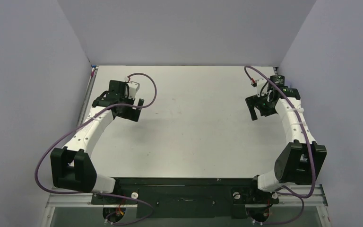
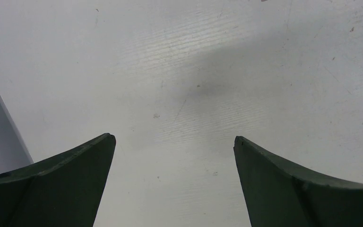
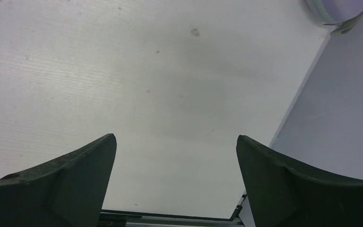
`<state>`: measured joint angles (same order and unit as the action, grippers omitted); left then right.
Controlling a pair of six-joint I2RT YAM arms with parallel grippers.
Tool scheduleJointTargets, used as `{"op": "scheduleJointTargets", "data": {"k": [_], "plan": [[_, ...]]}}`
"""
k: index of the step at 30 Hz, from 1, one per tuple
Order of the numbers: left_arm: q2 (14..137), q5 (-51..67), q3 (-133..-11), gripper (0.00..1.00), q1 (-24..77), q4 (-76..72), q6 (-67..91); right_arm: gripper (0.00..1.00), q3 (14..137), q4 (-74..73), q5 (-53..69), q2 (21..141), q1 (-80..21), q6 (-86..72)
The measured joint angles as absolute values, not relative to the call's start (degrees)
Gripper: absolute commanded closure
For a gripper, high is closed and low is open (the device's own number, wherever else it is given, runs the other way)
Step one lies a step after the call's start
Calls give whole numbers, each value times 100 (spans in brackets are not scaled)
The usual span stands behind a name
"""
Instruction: Open the umbrella
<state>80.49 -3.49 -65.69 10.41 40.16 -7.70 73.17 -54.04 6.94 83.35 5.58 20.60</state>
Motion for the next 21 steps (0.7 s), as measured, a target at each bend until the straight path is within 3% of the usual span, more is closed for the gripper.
{"op": "scheduleJointTargets", "data": {"k": [12,21], "plan": [[8447,-172,-7269,3,1041,4211,-816,26,9048,-5588,377,9948,2222,2567],[8447,-139,-7319,3,1041,4335,-956,44,9789,-5450,-69,10871,2578,3446]]}}
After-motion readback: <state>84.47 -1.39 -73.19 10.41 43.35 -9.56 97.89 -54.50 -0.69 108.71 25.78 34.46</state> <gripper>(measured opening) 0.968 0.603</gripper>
